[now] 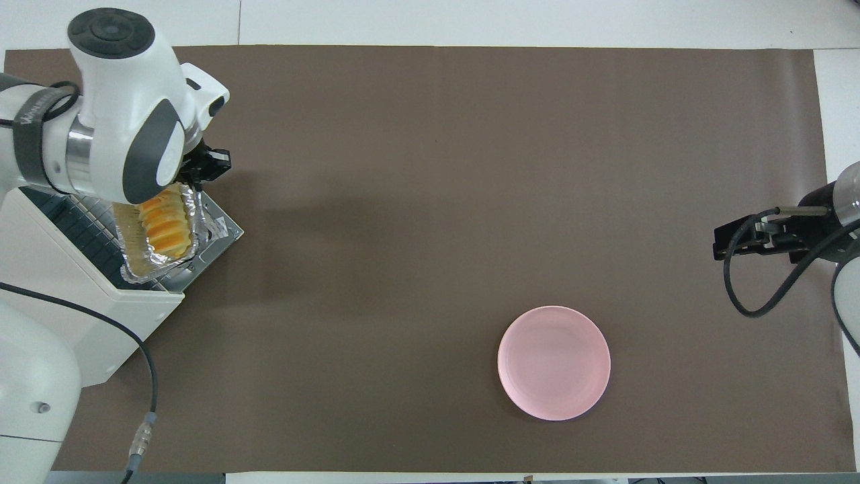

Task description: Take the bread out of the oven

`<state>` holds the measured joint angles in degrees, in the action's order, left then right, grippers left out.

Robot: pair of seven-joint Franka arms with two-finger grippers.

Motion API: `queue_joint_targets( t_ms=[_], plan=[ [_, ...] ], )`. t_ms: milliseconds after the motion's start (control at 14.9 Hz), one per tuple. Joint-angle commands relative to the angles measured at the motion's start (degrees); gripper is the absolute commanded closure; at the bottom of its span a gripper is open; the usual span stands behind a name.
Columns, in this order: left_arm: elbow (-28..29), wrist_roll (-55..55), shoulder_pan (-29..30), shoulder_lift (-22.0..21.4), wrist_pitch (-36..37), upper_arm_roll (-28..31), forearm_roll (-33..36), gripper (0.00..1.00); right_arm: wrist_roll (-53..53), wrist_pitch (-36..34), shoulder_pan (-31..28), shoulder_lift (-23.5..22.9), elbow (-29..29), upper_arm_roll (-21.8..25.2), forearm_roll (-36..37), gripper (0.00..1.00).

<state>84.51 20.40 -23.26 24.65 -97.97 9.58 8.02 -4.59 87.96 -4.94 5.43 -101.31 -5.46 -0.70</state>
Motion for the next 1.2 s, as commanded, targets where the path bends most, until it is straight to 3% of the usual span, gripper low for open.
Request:
queue_joint_targets(
  t_ms=[0,134,401,535,669,736,803,1137],
  plan=[
    [-3.8,-0.4,-6.1,2.2,1.3,1.0,-2.9,1.00,1.2,-0.8,-0.7,0.2,0.4,-0.4,0.7,0.00],
    [-3.5,1.6,-11.7,1.8,1.7,1.0,-3.0,1.00,1.3,-0.9,-0.7,0.2,0.4,-0.4,0.7,0.00],
    [-2.1,8.0,-17.1,2.4,-2.4,0.9,-9.8,1.00,1.2,-0.9,-0.7,0.2,0.4,-0.4,0.7,0.00],
    [-2.0,12.0,-20.7,5.7,-5.9,1.0,-9.9,1.00,1.3,-0.8,-0.7,0.2,0.4,-0.4,0.7,0.00],
    [-1.6,12.5,-21.3,6.1,-6.4,0.9,-9.8,1.00,1.2,-0.8,-0.7,0.2,0.4,-0.4,0.7,0.00],
    [-1.5,12.1,-21.0,6.2,-6.7,0.9,-9.8,0.46,1.2,-0.8,-0.7,0.2,0.4,-0.4,0.7,0.00],
    [-1.2,12.0,-20.9,6.2,-7.1,0.9,-9.7,0.00,1.2,-0.9,-0.7,0.2,0.4,-0.4,0.7,0.00],
    [-2.6,12.0,-20.0,5.5,-4.5,1.8,-9.7,0.00,1.2,-0.8,-0.7,0.2,0.4,-0.4,0.7,0.00]
  ],
)
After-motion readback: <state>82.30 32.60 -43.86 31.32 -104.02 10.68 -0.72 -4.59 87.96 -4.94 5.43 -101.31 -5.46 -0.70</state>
